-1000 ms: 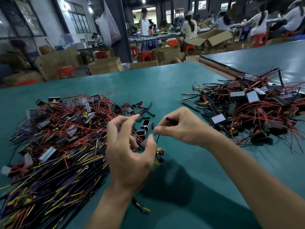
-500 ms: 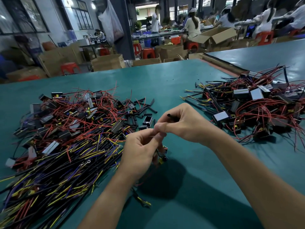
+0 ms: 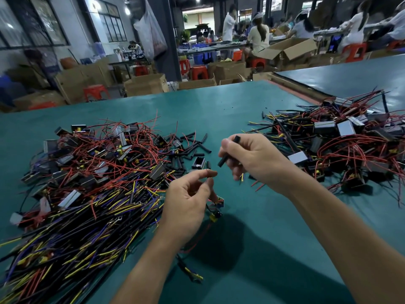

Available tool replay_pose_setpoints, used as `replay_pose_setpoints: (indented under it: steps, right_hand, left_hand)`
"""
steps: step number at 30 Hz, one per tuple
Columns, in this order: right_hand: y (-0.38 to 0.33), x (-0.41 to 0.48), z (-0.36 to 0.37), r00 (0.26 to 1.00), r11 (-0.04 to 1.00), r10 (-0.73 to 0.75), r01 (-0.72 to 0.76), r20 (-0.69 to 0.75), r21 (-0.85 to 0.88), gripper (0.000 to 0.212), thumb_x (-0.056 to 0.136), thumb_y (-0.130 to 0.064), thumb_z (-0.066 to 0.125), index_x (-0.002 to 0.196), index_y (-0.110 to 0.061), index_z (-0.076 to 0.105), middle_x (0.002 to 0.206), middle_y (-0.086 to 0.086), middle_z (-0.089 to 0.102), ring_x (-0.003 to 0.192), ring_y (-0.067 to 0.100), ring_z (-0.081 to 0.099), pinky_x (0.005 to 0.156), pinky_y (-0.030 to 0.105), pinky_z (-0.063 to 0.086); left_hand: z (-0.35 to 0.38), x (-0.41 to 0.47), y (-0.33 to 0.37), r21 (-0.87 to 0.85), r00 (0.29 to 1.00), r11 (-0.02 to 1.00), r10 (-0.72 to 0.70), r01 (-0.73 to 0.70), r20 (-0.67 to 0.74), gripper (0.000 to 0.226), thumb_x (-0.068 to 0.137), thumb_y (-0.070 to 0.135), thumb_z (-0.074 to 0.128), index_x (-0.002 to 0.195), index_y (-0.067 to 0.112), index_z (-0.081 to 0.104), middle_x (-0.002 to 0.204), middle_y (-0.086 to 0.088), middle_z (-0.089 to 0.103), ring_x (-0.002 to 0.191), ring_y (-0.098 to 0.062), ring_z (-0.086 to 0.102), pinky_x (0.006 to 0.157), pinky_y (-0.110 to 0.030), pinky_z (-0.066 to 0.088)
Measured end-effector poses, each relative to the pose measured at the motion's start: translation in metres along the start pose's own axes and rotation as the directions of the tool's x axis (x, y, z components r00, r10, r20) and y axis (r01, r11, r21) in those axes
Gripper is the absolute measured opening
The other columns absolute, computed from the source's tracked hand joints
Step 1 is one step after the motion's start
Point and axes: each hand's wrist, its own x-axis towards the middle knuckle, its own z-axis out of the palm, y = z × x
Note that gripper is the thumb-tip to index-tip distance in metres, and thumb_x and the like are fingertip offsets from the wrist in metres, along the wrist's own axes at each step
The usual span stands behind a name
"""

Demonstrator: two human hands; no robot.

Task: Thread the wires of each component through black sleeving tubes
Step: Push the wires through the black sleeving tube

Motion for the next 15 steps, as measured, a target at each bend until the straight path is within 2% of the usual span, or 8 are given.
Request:
replay_pose_setpoints:
  steps: [2,5,9,13,15]
  right_hand:
    - [0.0029,0.0003,0.0016,0.999,0.999,-0.046,0.046,0.028,0.001,0.018,0.096,-0.009,0.056,0.080,-0.004,0.062,0.056,-0.003,0.054,0.049,0.016,0.052,0.052,0.025,0.051]
    - [0.0053,0.0008,0.0018,0.995,0.996,-0.090,0.091,0.034,-0.017,0.009,0.093,-0.002,0.060,0.086,0.001,0.065,0.060,-0.001,0.057,0.053,0.018,0.056,0.054,0.023,0.051]
    - [0.0055,-0.0006,0.0015,0.993,0.994,-0.109,0.110,0.040,-0.023,0.012,0.094,-0.004,0.059,0.088,0.006,0.063,0.065,0.004,0.059,0.056,0.020,0.057,0.057,0.025,0.054]
    - [0.0045,-0.0028,0.0050,0.990,0.989,-0.107,0.116,0.087,-0.096,0.013,0.094,-0.006,0.060,0.086,0.004,0.063,0.061,-0.003,0.061,0.055,0.015,0.058,0.054,0.019,0.050]
    - [0.0040,-0.0030,0.0068,0.990,0.988,-0.115,0.123,0.086,-0.095,0.012,0.094,-0.006,0.059,0.087,0.002,0.063,0.060,-0.004,0.061,0.054,0.015,0.058,0.055,0.021,0.051]
  left_hand:
    - [0.0023,-0.0005,-0.0009,-0.021,1.000,1.000,-0.004,0.004,0.008,0.019,0.096,0.006,0.054,0.107,0.013,0.068,0.058,-0.011,0.060,0.033,0.000,0.045,0.039,-0.009,0.034]
    - [0.0021,0.0000,-0.0037,0.014,1.000,1.000,0.008,-0.008,0.008,0.020,0.098,0.012,0.053,0.102,0.020,0.070,0.051,-0.004,0.056,0.034,-0.002,0.040,0.039,-0.011,0.031]
    - [0.0014,-0.0002,-0.0044,0.058,0.998,0.997,0.053,-0.054,0.019,0.022,0.098,0.008,0.052,0.091,0.016,0.071,0.048,0.004,0.050,0.038,-0.001,0.039,0.041,-0.011,0.031]
    - [0.0011,-0.0002,-0.0057,0.067,0.998,0.996,0.055,-0.056,0.025,0.021,0.097,0.010,0.054,0.089,0.018,0.071,0.049,0.005,0.048,0.040,-0.003,0.039,0.041,-0.013,0.030]
    - [0.0007,-0.0001,-0.0072,0.050,0.999,0.998,0.038,-0.040,0.025,0.020,0.097,0.012,0.055,0.090,0.019,0.072,0.048,0.005,0.046,0.041,-0.006,0.037,0.041,-0.015,0.029]
